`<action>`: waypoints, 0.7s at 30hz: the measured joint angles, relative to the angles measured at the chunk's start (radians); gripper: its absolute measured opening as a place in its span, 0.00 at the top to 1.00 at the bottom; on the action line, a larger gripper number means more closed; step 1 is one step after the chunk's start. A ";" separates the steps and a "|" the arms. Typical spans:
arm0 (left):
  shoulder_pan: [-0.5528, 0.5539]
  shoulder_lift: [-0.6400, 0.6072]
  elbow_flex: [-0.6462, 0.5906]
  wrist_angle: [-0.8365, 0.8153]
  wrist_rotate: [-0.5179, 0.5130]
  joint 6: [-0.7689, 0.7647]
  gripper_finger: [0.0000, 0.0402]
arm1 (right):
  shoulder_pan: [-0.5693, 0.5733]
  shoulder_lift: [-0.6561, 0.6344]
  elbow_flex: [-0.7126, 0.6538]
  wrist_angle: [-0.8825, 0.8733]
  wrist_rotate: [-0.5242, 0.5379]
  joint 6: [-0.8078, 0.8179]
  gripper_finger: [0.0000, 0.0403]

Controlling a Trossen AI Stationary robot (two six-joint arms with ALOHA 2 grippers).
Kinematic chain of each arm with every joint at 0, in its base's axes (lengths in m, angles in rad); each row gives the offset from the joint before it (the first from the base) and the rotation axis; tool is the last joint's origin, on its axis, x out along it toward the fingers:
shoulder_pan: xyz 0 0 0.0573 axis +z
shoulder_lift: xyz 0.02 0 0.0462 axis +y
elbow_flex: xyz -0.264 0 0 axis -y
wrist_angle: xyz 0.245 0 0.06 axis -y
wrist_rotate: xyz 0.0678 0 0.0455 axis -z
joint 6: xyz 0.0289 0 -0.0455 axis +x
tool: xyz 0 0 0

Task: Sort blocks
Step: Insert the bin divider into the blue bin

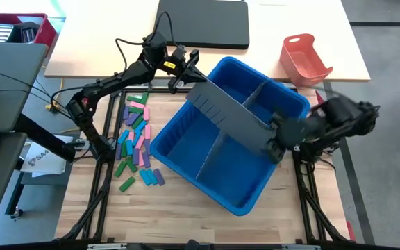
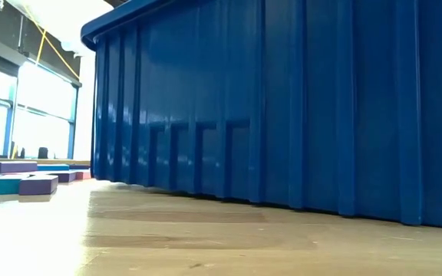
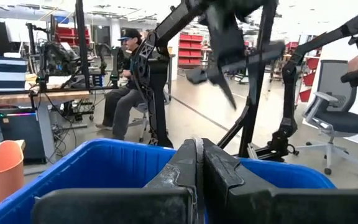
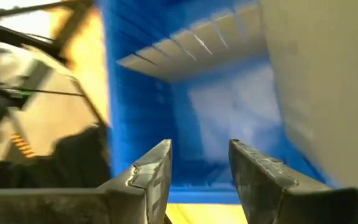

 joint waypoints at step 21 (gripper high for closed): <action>-0.014 0.000 0.000 0.014 -0.013 -0.024 1.00 | 0.280 -0.184 -0.442 -0.004 -0.130 0.453 0.44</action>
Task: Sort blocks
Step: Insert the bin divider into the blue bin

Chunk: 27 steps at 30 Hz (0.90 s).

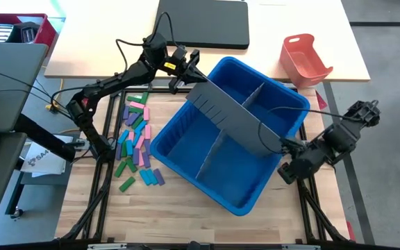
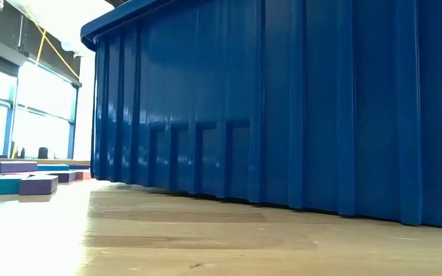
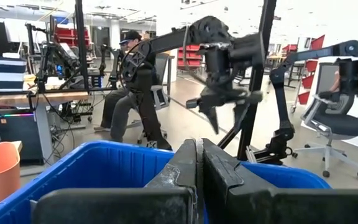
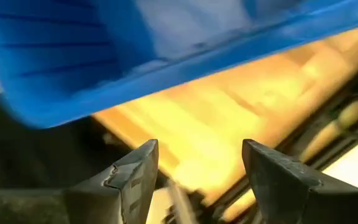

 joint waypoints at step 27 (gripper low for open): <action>0.000 0.000 0.000 0.000 -0.006 -0.010 1.00 | 0.028 -0.205 -0.074 0.002 0.524 -0.259 0.44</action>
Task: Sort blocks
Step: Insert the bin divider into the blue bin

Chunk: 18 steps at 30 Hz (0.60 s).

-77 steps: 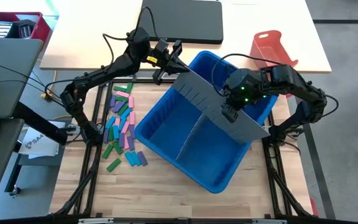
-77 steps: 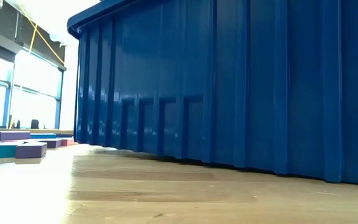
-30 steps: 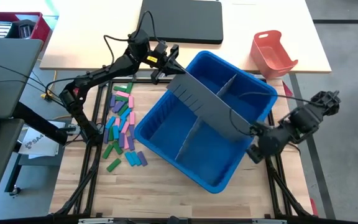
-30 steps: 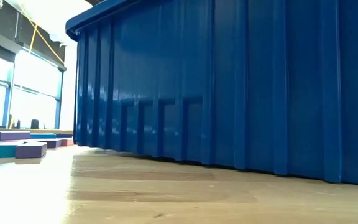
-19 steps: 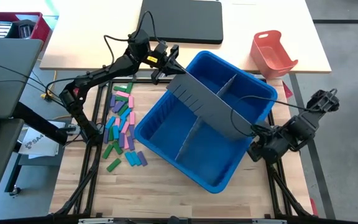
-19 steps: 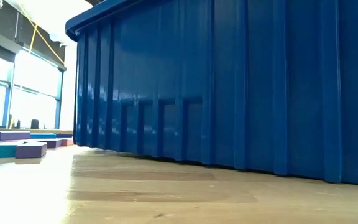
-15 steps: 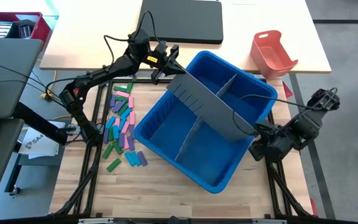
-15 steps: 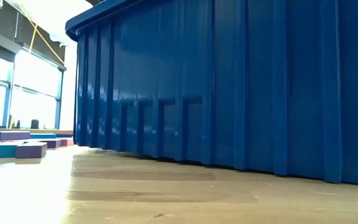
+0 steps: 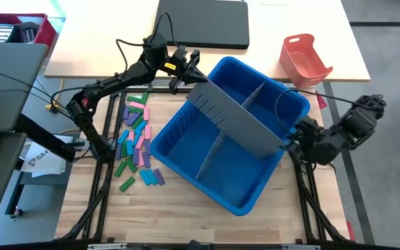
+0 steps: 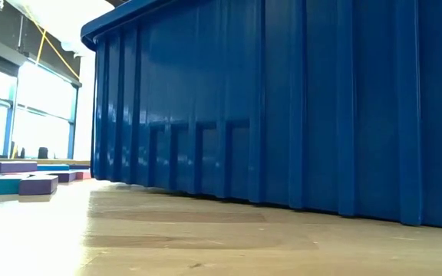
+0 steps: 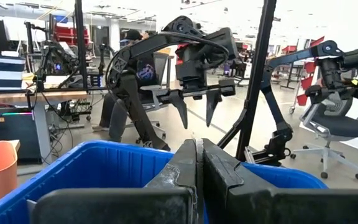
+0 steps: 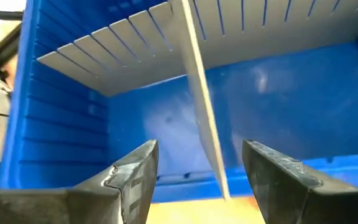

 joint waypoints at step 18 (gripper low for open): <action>0.000 0.000 0.000 0.000 -0.018 -0.012 1.00 | -0.022 0.001 -0.219 0.093 -0.042 -0.051 0.74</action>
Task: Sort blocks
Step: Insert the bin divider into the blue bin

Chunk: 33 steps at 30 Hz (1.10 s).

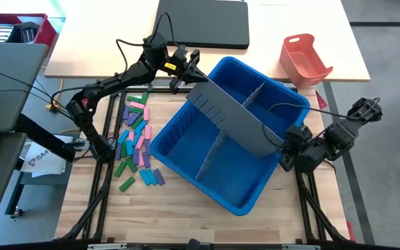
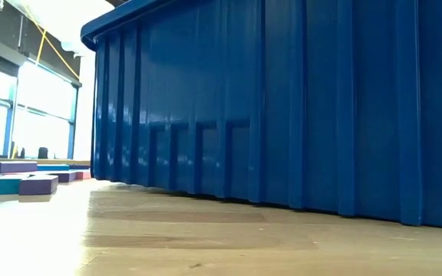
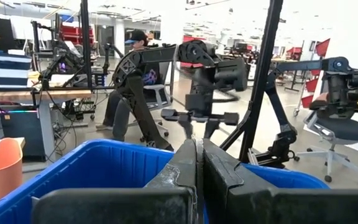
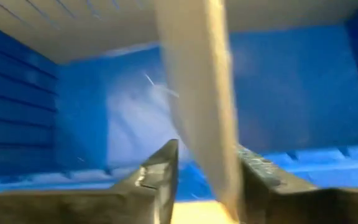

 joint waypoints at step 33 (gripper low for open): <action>0.081 -0.002 0.000 -0.241 -0.012 0.195 1.00 | -0.031 0.038 0.464 -0.096 0.118 -0.182 1.00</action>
